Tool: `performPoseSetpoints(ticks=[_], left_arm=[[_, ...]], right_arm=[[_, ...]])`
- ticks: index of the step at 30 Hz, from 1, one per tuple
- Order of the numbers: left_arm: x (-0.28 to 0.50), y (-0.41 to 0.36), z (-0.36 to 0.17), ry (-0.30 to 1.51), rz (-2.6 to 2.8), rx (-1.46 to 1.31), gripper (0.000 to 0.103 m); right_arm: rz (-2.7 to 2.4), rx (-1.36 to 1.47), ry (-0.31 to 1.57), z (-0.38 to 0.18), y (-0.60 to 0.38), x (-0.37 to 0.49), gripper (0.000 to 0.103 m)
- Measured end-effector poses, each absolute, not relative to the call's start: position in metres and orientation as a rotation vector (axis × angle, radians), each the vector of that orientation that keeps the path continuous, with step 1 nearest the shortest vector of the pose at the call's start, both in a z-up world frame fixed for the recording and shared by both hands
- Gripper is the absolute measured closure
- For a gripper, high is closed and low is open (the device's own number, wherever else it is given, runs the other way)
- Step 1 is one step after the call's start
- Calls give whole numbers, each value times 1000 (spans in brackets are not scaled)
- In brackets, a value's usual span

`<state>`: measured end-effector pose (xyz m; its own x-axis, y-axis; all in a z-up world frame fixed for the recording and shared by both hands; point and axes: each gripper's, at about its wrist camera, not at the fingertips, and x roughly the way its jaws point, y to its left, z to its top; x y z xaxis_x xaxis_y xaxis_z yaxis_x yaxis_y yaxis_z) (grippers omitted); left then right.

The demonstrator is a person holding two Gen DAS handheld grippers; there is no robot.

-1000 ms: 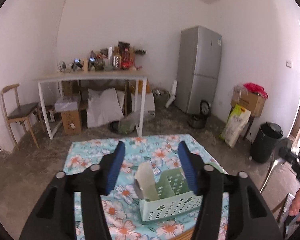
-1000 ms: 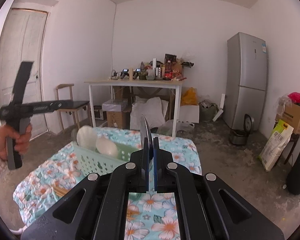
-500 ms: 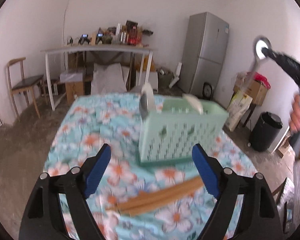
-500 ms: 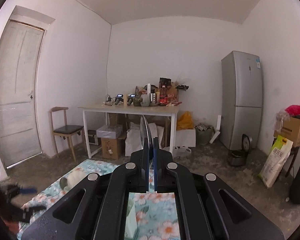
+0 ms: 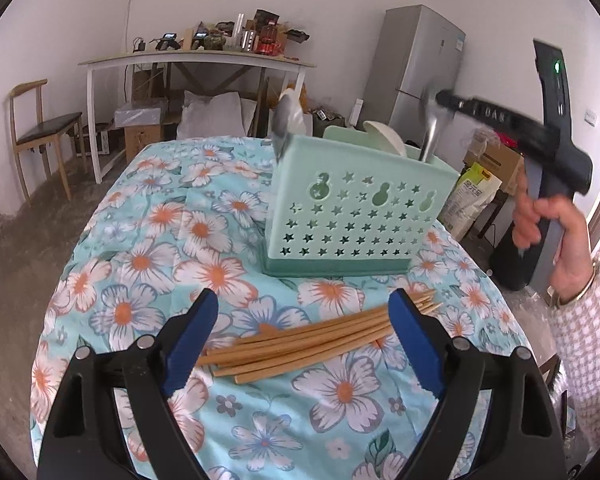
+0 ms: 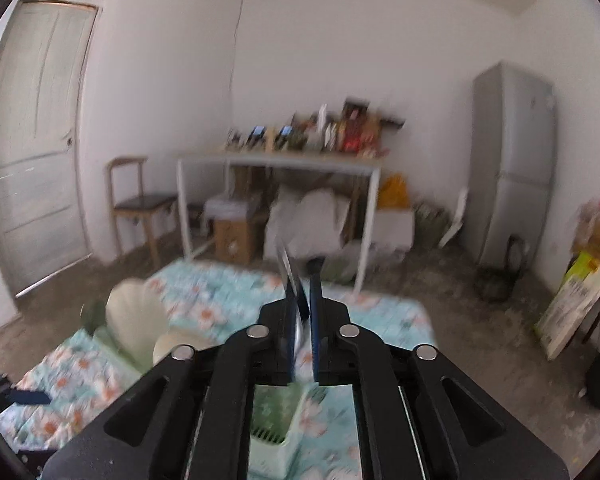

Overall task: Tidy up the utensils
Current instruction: 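Lower the left gripper to the wooden chopsticks while the right gripper also approaches them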

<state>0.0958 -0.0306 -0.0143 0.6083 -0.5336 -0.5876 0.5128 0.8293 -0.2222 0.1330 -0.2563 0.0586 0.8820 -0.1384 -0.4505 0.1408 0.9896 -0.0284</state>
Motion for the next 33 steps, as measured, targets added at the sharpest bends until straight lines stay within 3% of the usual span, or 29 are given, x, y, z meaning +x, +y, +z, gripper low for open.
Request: performPoseSetpoints(ticks=[1, 3, 7, 21, 33], left_arm=[[97, -29, -16, 694, -599, -38, 18], [101, -27, -20, 704, -590, -44, 17], [106, -23, -27, 730, -573, -64, 17], [100, -14, -28, 738, -554, -63, 14], [88, 5, -49, 833, -551, -81, 14]], right_arm=[[-141, 22, 474, 57, -257, 131, 71], [-130, 42, 464, 59, -255, 124, 57], [-105, 76, 438, 70, -257, 109, 48], [-44, 298, 353, 99, -284, 43, 45], [-5, 465, 777, -17, -246, 20, 45]])
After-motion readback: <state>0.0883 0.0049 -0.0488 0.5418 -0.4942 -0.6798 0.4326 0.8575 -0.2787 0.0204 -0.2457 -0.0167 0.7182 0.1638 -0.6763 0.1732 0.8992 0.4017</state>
